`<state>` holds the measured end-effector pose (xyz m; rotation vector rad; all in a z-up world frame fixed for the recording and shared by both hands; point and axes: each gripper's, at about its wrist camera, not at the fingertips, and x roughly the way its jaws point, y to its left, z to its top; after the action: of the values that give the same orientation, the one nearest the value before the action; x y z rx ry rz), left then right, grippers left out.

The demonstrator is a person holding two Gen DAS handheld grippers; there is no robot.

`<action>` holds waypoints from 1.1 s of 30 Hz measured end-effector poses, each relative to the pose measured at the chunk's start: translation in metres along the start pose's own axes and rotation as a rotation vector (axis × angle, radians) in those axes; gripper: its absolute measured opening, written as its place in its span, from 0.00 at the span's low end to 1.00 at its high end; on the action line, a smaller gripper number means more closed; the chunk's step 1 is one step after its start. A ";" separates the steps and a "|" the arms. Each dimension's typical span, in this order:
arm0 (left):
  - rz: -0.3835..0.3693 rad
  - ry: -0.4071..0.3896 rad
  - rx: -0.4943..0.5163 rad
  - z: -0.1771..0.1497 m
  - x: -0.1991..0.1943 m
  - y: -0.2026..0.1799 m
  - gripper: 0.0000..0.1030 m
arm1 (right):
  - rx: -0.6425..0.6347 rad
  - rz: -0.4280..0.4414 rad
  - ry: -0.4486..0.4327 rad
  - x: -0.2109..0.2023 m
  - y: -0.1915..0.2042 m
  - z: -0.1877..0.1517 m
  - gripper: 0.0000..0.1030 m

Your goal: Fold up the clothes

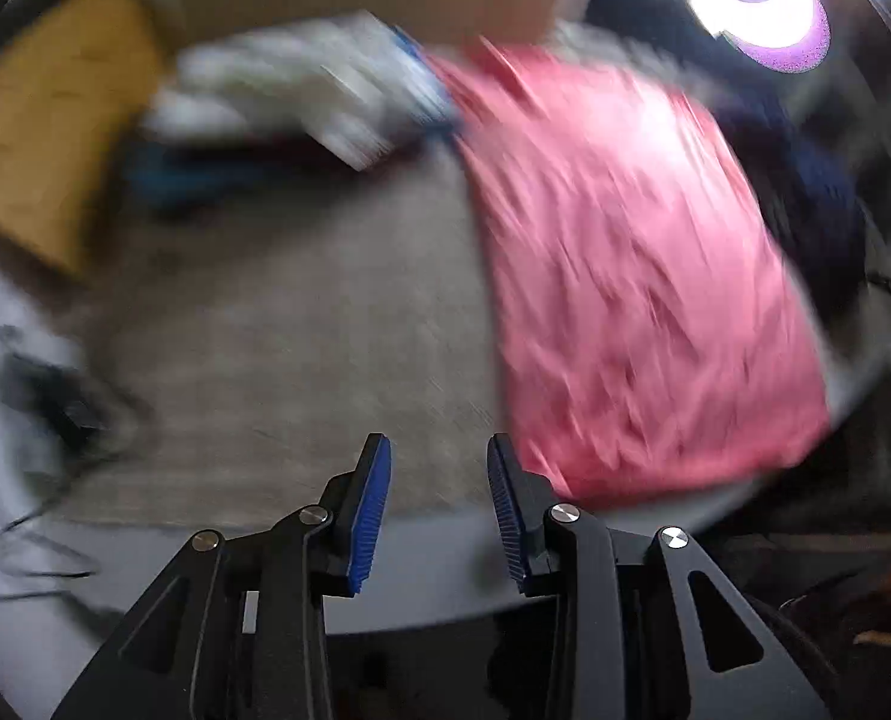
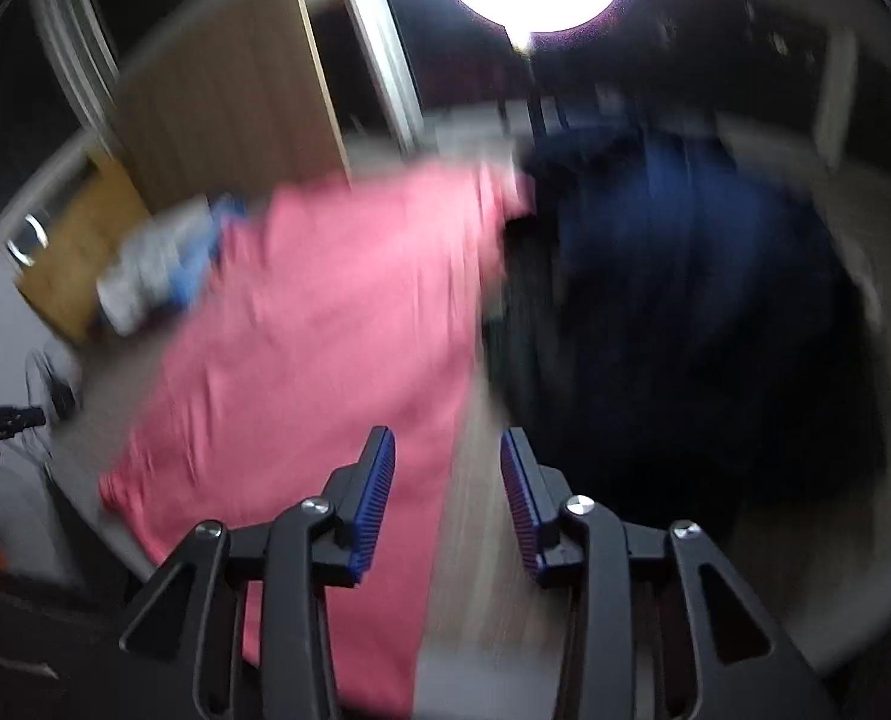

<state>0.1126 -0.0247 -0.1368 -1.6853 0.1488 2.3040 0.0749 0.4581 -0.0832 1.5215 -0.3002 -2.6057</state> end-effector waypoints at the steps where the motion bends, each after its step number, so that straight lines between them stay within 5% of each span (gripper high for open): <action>1: 0.002 0.029 0.047 -0.006 0.017 -0.012 0.31 | 0.018 -0.032 0.044 0.010 0.007 -0.026 0.35; 4: -0.018 0.077 0.119 -0.020 0.045 -0.030 0.31 | 0.042 -0.061 0.113 0.025 0.026 -0.080 0.35; 10: -0.028 0.078 0.190 -0.028 0.056 -0.045 0.31 | 0.049 -0.092 0.126 0.028 0.041 -0.128 0.35; 16: -0.038 0.079 0.261 -0.035 0.067 -0.061 0.28 | -0.017 -0.127 0.098 0.032 0.049 -0.135 0.35; 26: -0.048 0.017 0.340 -0.038 0.063 -0.074 0.01 | -0.124 -0.154 0.088 0.050 0.049 -0.131 0.35; 28: -0.056 -0.012 0.344 -0.039 0.057 -0.072 0.01 | -0.141 -0.151 0.077 0.051 0.051 -0.132 0.24; 29: -0.053 -0.019 0.343 -0.040 0.053 -0.070 0.01 | -0.139 -0.153 0.084 0.052 0.052 -0.133 0.06; 33: -0.025 -0.031 0.338 -0.050 0.039 -0.060 0.01 | -0.121 -0.132 0.070 0.041 0.055 -0.131 0.03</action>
<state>0.1647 0.0271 -0.1839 -1.4712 0.4782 2.1395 0.1682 0.3817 -0.1682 1.6383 -0.0354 -2.6055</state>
